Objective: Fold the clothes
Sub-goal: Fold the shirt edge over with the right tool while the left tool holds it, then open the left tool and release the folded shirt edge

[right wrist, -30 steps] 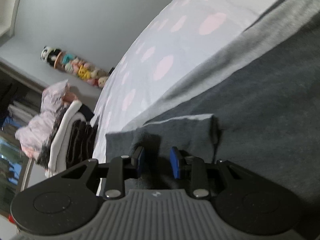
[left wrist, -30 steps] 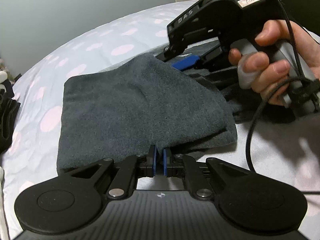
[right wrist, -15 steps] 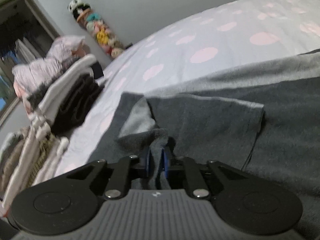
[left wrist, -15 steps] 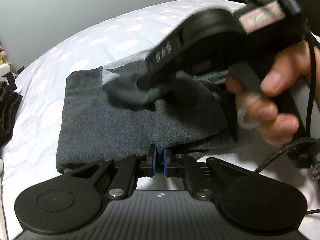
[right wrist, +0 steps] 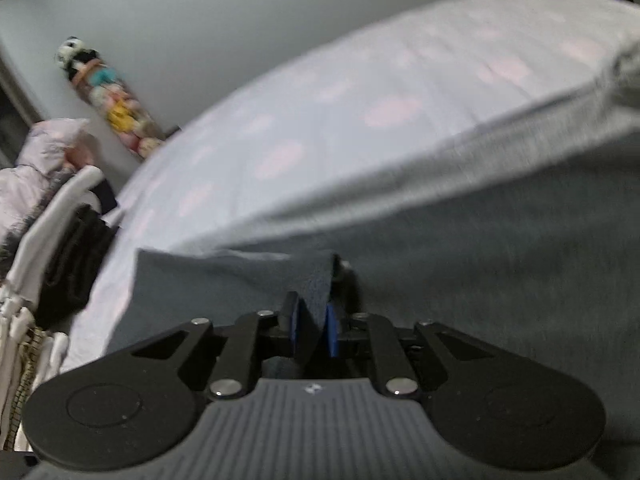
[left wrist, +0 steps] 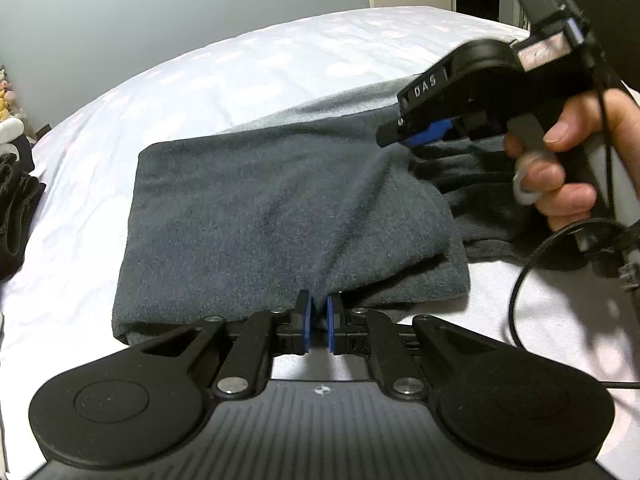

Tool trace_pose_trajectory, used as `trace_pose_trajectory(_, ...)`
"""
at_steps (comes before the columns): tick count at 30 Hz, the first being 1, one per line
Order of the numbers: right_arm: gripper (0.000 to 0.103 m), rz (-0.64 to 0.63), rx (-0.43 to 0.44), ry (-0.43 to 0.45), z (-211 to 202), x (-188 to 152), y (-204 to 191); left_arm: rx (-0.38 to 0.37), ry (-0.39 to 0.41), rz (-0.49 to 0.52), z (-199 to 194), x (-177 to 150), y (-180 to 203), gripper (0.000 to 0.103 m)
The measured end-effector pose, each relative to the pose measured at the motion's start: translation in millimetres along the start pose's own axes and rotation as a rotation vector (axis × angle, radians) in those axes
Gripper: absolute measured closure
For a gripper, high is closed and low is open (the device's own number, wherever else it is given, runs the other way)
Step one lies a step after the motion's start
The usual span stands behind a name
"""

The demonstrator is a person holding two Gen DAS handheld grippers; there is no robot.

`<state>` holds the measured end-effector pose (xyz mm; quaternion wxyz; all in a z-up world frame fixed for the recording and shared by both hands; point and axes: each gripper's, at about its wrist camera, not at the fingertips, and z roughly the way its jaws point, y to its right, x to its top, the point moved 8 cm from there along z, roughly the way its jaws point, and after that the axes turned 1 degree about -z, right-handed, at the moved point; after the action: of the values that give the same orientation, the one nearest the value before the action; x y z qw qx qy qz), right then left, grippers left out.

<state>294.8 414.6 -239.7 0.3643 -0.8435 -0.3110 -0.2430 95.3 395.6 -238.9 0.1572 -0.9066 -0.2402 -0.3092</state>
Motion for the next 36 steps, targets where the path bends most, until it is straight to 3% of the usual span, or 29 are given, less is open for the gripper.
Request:
trace_pose_trajectory(3, 0.065, 0.042, 0.015, 0.012, -12.2, 2.5, 9.2, -0.022, 0.017, 0.007, -8.2, -1.7, 1.7, 0.091)
trace_pose_trajectory(8, 0.064, 0.088, 0.129, -0.03, -42.1, -9.2, 17.3, -0.044, 0.074, 0.02, -25.0, 0.6, 10.2, 0.086)
trace_pose_trajectory(13, 0.063, 0.022, 0.132, -0.042, -61.8, -21.1, 14.0, -0.012, 0.127, 0.186, -29.9, 16.8, 44.6, 0.075)
trace_pose_trajectory(18, 0.063, 0.026, 0.17, -0.045, -73.5, -21.1, 15.6, -0.02, 0.11, 0.26, -10.9, 29.2, 74.4, 0.069)
trace_pose_trajectory(19, 0.063, 0.035, 0.183, -0.053, -72.6, -21.7, 16.0, -0.012, 0.09, 0.246, -3.9, 29.9, 74.4, 0.073)
trace_pose_trajectory(20, 0.063, 0.047, 0.203, -0.063, -72.1, -22.8, 16.4, -0.021, 0.084, 0.223, -2.5, 30.9, 72.5, 0.089)
trace_pose_trajectory(24, 0.062, 0.135, 0.306, -0.122, -73.8, -29.3, 17.6, -0.066, 0.067, 0.146, -2.6, 33.8, 66.8, 0.093)
trace_pose_trajectory(28, 0.056, 0.207, 0.381, -0.176, -70.4, -34.7, 13.3, -0.091, 0.056, 0.155, -13.7, 26.1, 69.8, 0.093)
trace_pose_trajectory(31, 0.056, 0.247, 0.37, -0.212, -60.5, -42.4, 13.3, -0.076, 0.053, 0.137, -11.2, 21.7, 67.3, 0.089)
trace_pose_trajectory(36, 0.057, 0.308, 0.33, -0.233, -38.1, -51.3, 20.4, -0.072, 0.084, 0.106, -19.6, 18.5, 61.2, 0.067)
